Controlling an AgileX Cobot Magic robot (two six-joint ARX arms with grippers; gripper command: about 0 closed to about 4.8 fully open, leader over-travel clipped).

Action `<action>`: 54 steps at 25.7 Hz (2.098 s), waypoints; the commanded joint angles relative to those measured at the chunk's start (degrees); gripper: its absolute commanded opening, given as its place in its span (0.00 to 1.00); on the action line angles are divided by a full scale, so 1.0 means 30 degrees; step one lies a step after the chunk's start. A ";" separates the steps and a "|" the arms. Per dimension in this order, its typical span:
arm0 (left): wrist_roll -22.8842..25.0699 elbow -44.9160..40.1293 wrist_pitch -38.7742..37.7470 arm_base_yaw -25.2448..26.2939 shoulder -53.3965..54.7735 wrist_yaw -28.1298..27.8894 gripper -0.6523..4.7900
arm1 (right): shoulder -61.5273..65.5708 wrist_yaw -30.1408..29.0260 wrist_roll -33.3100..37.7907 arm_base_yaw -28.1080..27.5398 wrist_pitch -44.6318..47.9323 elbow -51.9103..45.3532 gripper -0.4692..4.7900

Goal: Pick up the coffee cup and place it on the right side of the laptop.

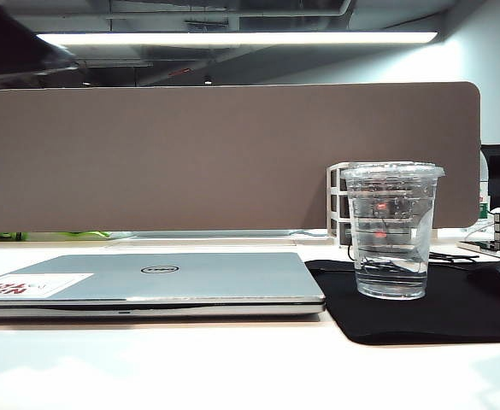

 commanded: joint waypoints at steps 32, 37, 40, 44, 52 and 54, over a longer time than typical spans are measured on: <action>0.0466 -0.3388 -1.1315 0.3126 -1.4185 -0.3490 0.11 | -0.0044 0.4867 -0.0036 -0.0051 0.1814 -0.0095 0.09; 0.0073 -0.3388 -1.0805 0.5690 -1.4185 -0.0998 0.11 | -0.0044 0.4860 -0.0036 -0.0044 0.1814 -0.0087 0.09; -0.0182 -0.3381 -1.0630 0.6994 -1.4185 -0.0102 0.11 | -0.0044 0.4787 -0.0029 -0.0044 0.1807 -0.0087 0.09; -0.0219 -0.3381 -1.1001 0.7730 -1.4185 -0.1486 0.11 | -0.0044 0.4794 0.0000 -0.0044 0.1858 -0.0087 0.09; -0.0204 -0.3381 -1.1147 0.7730 -1.4185 -0.1566 0.11 | -0.0044 0.6550 -0.0029 -0.0051 0.1974 -0.0087 0.09; -0.0211 -0.3381 -1.1140 0.7730 -1.4185 -0.1559 0.11 | -0.0044 0.7162 -0.0022 -0.0051 0.2011 -0.0087 0.09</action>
